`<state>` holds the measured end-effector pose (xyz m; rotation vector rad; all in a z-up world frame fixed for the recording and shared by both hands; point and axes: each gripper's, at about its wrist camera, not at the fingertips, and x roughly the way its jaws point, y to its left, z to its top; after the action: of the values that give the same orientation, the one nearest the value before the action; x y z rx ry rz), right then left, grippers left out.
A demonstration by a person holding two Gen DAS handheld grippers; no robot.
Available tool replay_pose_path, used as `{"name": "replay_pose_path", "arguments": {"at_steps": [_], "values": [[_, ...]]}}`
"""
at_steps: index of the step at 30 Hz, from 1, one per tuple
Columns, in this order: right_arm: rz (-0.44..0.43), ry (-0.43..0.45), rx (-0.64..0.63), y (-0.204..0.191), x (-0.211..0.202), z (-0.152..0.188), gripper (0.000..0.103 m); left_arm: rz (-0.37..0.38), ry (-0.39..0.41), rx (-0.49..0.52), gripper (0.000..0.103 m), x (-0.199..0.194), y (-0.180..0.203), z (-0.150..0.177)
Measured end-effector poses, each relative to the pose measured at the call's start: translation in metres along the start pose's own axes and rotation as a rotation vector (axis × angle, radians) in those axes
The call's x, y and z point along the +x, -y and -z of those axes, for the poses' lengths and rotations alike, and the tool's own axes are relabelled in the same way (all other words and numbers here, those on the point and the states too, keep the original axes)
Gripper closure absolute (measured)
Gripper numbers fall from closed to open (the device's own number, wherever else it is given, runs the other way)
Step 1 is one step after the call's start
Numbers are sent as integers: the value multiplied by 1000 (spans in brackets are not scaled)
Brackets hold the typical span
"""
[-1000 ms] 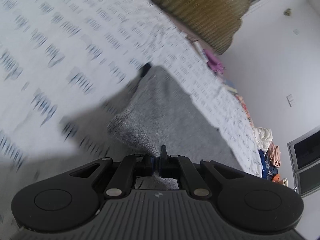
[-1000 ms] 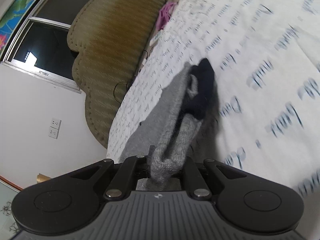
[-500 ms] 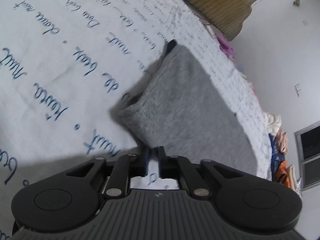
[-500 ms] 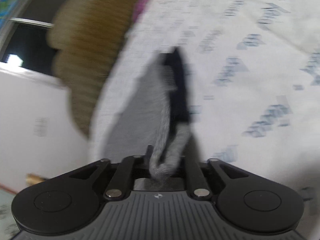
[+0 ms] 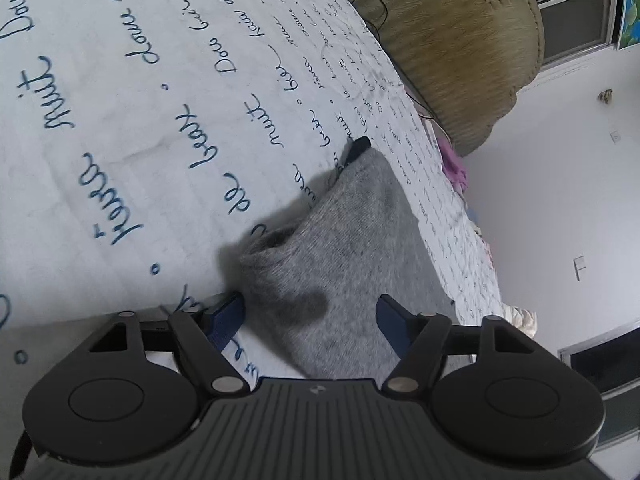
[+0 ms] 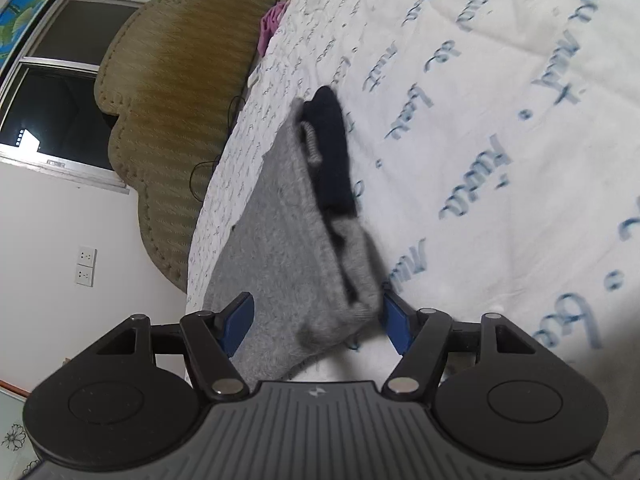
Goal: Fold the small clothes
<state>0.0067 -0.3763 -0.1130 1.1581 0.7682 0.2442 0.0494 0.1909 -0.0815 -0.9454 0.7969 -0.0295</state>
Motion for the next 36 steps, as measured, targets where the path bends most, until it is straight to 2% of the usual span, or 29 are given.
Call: {"name": "replay_pose_path", "arguments": {"at_steps": [1, 2, 3, 4, 5, 8, 11, 13, 16, 17, 18, 19, 20, 21, 23, 25, 26, 27, 29, 31, 34, 36], "values": [[-7, 0, 1, -3, 5, 0, 35, -14, 3, 23, 70, 3, 4, 0], [-12, 3, 0, -5, 9, 1, 47, -27, -3, 46, 96, 6, 6, 1], [-14, 10, -7, -7, 14, 1, 62, -45, -2, 63, 100, 9, 7, 1], [-8, 6, -13, -8, 19, 0, 91, -66, 8, 91, 100, 9, 8, 2], [5, -9, -12, -7, 25, -1, 94, -90, 13, 129, 100, 10, 12, 4], [43, -1, -58, -10, 26, 0, 96, -110, 22, 259, 100, 0, 28, 8], [45, 11, -116, -20, 10, -2, 97, -86, 21, 317, 100, -15, 33, 6], [65, -3, -140, -22, 3, -4, 97, -100, -11, 313, 100, -14, 26, 5], [111, -30, -112, -4, 10, -3, 97, -119, -66, 250, 97, 2, 5, 9], [104, -32, -90, 3, 12, -2, 96, -106, -62, 252, 92, 3, 3, 9], [87, -24, -75, 6, 12, -1, 95, -103, -61, 250, 81, 1, 4, 7], [75, -13, -63, 6, 9, -1, 91, -88, -62, 244, 79, -4, 3, 4], [71, -5, -55, 4, 5, -3, 85, -92, -54, 248, 68, -9, 4, 0], [83, 10, -60, 1, -1, -6, 81, -111, -16, 273, 58, -19, 6, -4], [130, 114, -104, -9, -21, -17, 64, -187, 114, 372, 44, -40, 22, -11], [195, 252, -205, -29, -41, -29, 55, -250, 246, 500, 40, -53, 43, -13], [232, 288, -276, -44, -43, -35, 50, -262, 297, 559, 39, -52, 58, -12], [269, 306, -350, -61, -38, -40, 47, -240, 331, 616, 36, -45, 73, -9], [313, 294, -492, -95, -12, -43, 33, -167, 335, 710, 25, -17, 107, -1], [347, 256, -615, -124, 31, -41, 29, -129, 333, 792, 24, 24, 137, 10], [390, 199, -748, -150, 98, -36, 29, -175, 254, 877, 25, 97, 176, 22], [434, 157, -782, -157, 137, -37, 29, -230, 137, 873, 26, 143, 183, 20]]}}
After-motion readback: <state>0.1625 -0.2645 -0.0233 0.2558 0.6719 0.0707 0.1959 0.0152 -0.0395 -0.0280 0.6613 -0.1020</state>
